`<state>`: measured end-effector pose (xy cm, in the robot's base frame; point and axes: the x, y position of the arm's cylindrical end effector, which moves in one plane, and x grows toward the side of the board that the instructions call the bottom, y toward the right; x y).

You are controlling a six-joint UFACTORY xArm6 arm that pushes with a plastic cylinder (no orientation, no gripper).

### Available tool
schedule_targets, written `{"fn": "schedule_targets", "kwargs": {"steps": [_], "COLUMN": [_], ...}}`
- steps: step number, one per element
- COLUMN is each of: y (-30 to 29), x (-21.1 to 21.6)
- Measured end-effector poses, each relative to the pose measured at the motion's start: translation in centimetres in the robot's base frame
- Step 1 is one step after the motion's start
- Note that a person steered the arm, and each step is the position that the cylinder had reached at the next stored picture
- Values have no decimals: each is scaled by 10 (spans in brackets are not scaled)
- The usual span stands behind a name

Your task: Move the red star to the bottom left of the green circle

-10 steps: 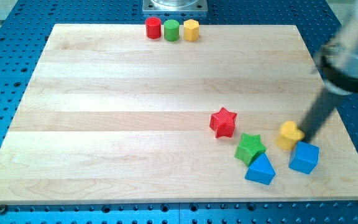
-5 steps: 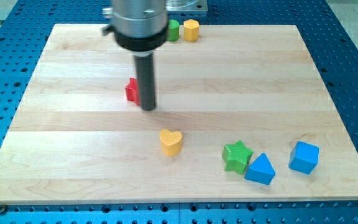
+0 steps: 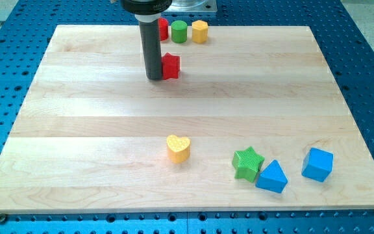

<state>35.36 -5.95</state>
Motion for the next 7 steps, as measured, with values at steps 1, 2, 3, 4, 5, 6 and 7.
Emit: {"fn": "schedule_targets", "kwargs": {"steps": [1, 2, 3, 4, 5, 6, 7], "y": [1, 37, 40, 32, -31, -39, -13], "x": [38, 33, -5, -33, 8, -29, -49]}}
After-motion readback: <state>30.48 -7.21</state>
